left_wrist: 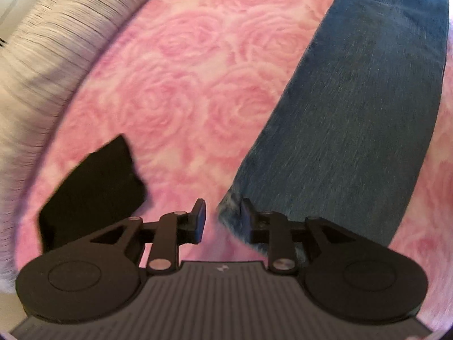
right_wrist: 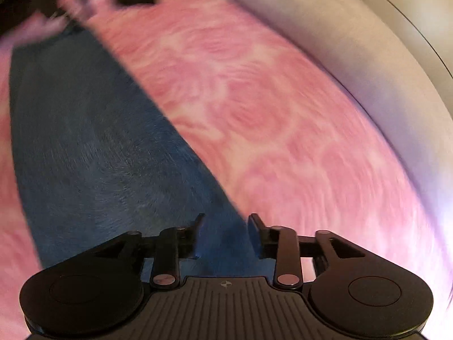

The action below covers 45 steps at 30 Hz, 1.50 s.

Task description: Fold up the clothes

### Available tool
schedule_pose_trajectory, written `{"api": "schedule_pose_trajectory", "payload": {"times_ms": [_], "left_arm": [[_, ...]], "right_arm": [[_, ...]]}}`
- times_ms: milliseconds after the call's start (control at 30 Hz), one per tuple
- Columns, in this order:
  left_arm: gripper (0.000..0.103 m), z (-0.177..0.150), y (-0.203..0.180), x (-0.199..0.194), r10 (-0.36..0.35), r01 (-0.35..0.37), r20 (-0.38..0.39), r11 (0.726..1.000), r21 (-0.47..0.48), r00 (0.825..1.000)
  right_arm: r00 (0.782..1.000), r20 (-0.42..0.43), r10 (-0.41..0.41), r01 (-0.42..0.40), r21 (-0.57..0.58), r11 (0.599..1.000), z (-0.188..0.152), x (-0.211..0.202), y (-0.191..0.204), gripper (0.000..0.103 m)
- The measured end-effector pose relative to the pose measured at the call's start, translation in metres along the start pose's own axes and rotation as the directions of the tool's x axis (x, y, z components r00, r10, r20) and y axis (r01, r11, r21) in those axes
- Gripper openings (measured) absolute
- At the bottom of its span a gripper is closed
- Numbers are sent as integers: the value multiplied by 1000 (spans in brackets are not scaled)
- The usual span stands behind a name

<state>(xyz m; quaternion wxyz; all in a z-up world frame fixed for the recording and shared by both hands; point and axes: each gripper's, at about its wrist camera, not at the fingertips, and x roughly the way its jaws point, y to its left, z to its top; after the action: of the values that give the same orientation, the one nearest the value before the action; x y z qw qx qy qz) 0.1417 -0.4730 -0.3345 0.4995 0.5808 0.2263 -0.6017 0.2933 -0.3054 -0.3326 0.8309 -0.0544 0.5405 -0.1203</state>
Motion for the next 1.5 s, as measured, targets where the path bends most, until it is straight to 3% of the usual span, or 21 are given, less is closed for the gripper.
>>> {"api": "schedule_pose_trajectory", "payload": {"times_ms": [33,100,200,300,400,467,533,633,733,800,867,933,1067,1167,1200,1267,1333,1433,1500], "left_arm": [[16,-2,-5,-8,18,-18,8,1000,-6,1000],[18,-3,-18,-16,-19,20,19,999,-39,1000],[18,-3,-40,-22,-44,44,7,998,-35,999],[17,-1,-63,-19,-23,25,-48,999,44,999],[17,2,-85,-19,2,9,-92,994,113,996],[21,20,-98,-34,13,-8,-42,993,114,999],[25,42,-123,-48,10,-14,23,985,170,1000],[26,82,-183,-59,-34,-10,137,952,307,990],[28,124,-249,-68,-100,-19,243,896,443,965],[31,151,-293,-74,-152,-35,306,849,527,940],[33,179,-337,-80,-209,-59,362,794,605,909],[33,206,-380,-84,-265,-89,405,734,673,875],[33,238,-423,-59,-242,-166,406,646,745,881],[33,260,-448,-41,-212,-216,402,581,785,891],[28,268,-444,-39,-213,-197,384,587,785,898],[10,282,-426,-42,-267,-90,335,648,756,904],[6,297,-406,-45,-325,25,288,700,714,901],[3,318,-366,-47,-447,257,204,769,585,871],[3,332,-348,-42,-543,430,114,761,485,832]], "right_arm": [[1000,4,-7,6,101,995,-13,-8,-2,38],[1000,-20,0,6,300,954,-42,-16,-5,42],[996,-78,53,-1,557,830,-89,-21,-2,46],[997,-69,44,13,666,746,-111,-45,1,48],[998,-34,-45,56,743,666,-133,-85,2,52],[993,-26,-118,92,798,596,-154,-112,2,62],[982,-67,-178,147,859,491,-183,-132,0,64],[972,-115,-204,174,938,300,-228,-145,-7,64],[968,-123,-218,153,980,125,-276,-160,-20,64],[965,-126,-231,141,989,51,-298,-167,-31,64],[962,-117,-245,127,992,22,-313,-173,-38,64],[961,-102,-255,110,994,20,-322,-179,-43,64],[963,-79,-258,96,994,57,-340,-190,-45,64],[967,-68,-245,76,997,26,-359,-195,-41,64],[969,-61,-240,67,998,18,-363,-196,-40,64],[973,-36,-229,42,999,21,-367,-195,-40,64],[975,-3,-223,10,999,31,-368,-193,-41,64],[971,68,-229,-55,996,63,-359,-183,-40,64],[968,99,-232,-81,993,86,-349,-172,-41,65]]}}
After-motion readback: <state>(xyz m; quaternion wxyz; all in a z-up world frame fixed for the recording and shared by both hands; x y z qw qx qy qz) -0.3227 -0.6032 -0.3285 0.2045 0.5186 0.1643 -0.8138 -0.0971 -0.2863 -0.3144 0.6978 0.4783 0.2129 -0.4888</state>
